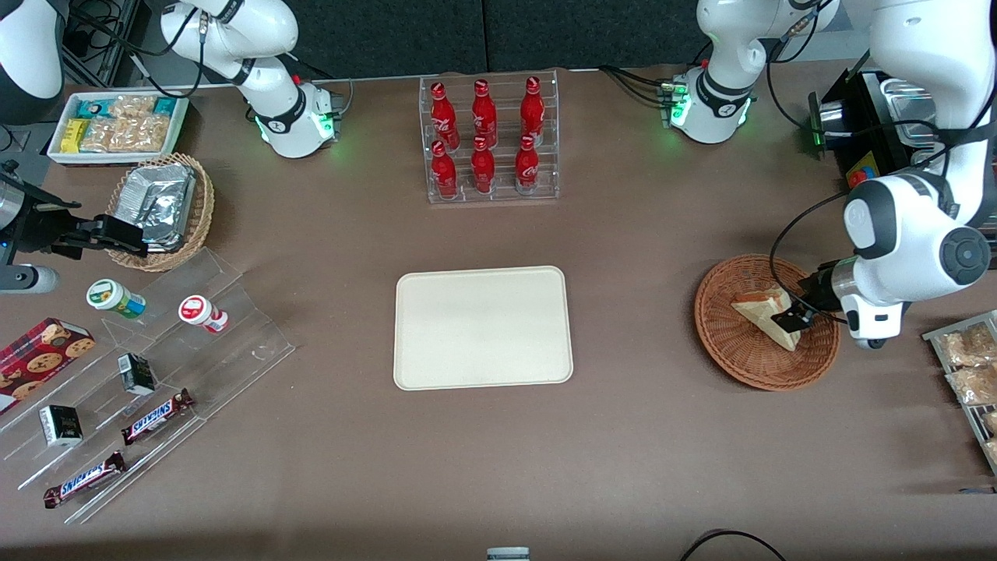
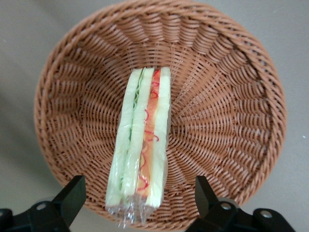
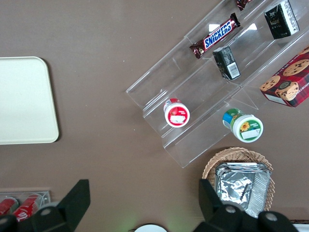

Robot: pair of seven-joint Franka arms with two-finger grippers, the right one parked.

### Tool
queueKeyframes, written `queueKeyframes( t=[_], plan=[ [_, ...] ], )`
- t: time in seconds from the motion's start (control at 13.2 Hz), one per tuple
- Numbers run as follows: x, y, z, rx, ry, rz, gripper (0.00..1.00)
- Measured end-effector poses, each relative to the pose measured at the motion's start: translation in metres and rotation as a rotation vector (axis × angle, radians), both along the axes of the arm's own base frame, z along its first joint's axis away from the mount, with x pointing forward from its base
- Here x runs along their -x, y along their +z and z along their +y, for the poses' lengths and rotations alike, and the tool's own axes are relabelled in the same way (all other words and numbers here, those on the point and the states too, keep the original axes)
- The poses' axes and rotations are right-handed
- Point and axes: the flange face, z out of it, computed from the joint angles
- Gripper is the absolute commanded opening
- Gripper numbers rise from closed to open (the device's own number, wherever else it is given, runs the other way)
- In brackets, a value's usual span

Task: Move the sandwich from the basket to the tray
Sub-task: 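Lower the open left gripper and close it on the wrapped sandwich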

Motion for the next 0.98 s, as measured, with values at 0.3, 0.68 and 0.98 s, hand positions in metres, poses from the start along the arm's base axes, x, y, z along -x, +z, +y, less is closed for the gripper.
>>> queueKeyframes(
  t=[0.3, 0.68, 0.98],
  plan=[
    [0.005, -0.047, 0.001, -0.014, 0.011, 0.022, 0.93],
    [0.006, -0.072, 0.0, -0.025, 0.016, 0.024, 0.0],
    [-0.01, -0.041, -0.005, -0.008, 0.002, 0.04, 0.0]
  ],
)
